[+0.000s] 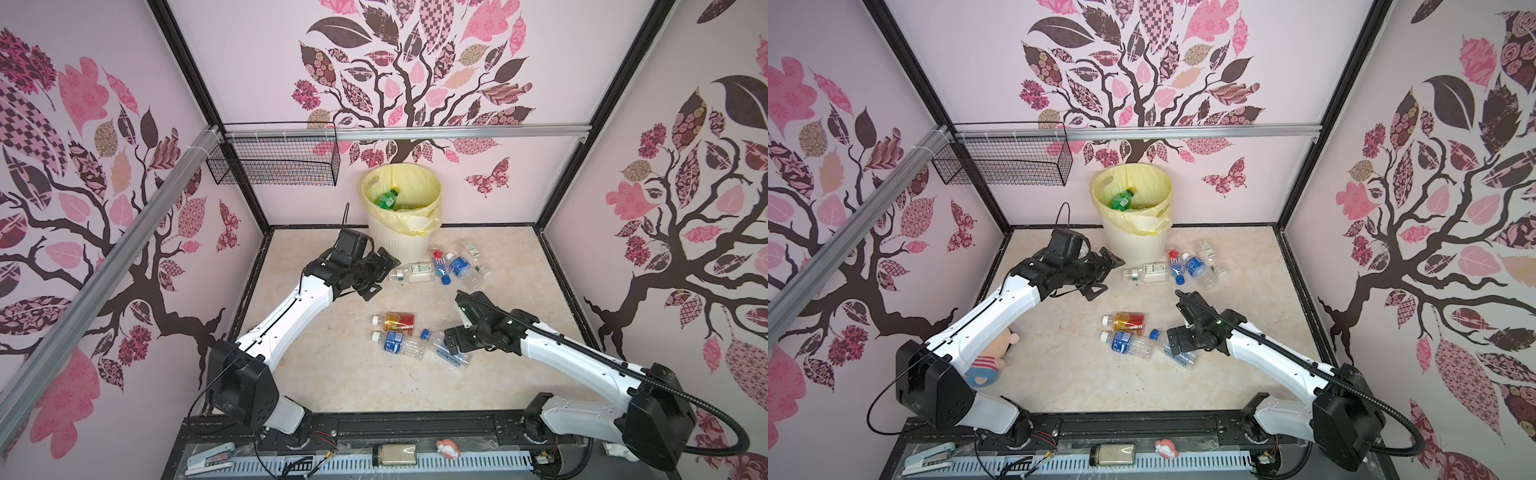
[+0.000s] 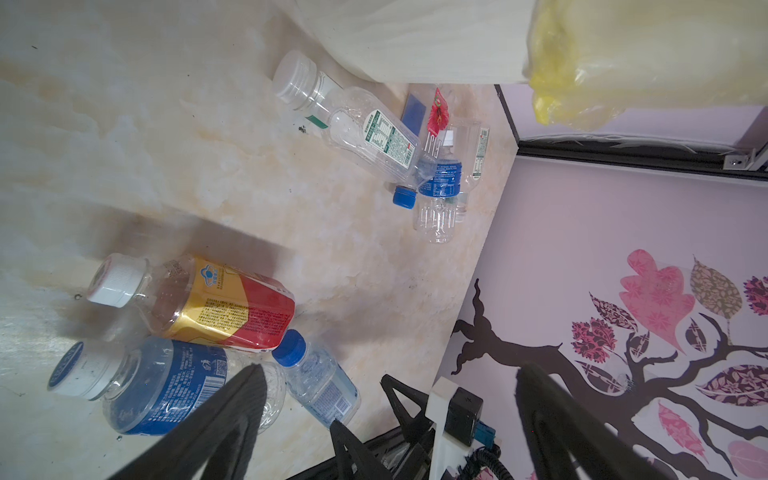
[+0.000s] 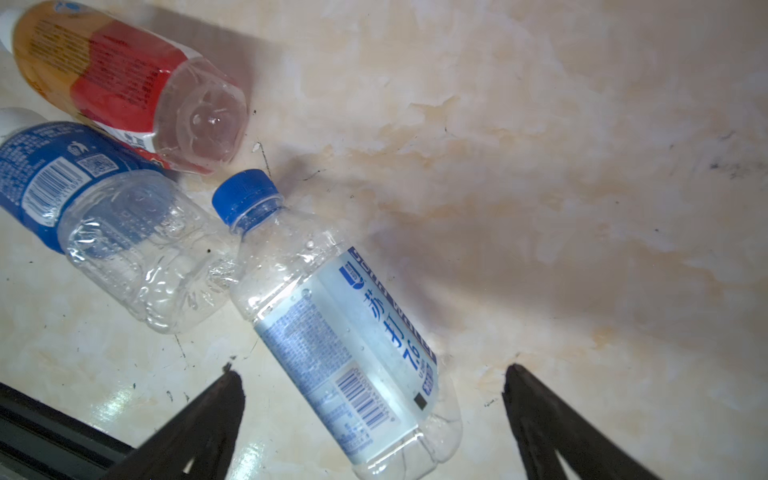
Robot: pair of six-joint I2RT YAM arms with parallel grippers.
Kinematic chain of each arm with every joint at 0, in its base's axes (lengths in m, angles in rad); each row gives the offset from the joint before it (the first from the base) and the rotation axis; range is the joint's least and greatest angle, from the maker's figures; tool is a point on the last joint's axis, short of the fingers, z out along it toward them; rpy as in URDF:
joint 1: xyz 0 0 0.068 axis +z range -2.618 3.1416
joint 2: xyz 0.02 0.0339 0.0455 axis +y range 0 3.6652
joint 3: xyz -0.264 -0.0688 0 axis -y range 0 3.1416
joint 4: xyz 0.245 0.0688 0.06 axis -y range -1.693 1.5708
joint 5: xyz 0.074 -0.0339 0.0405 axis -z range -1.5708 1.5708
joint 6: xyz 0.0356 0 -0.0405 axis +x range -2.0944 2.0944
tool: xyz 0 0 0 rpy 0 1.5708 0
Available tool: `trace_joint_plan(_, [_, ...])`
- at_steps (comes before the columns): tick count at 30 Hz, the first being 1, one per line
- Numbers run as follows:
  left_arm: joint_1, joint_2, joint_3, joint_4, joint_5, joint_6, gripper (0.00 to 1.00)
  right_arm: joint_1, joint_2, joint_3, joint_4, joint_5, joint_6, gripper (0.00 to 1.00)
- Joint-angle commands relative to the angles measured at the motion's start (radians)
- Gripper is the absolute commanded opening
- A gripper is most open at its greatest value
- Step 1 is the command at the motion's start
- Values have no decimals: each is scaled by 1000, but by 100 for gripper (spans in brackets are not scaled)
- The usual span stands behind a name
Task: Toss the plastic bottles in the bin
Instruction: 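Close right gripper on a clear blue-capped water bottle while left gripper descends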
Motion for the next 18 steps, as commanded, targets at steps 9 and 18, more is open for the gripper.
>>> trace_joint_plan(9, [-5, 14, 9, 38, 8, -3, 97, 45, 67, 8, -56, -21, 13, 98])
trace_joint_plan(18, [-5, 19, 3, 57, 14, -9, 97, 50, 152, 18, -71, -34, 9, 95])
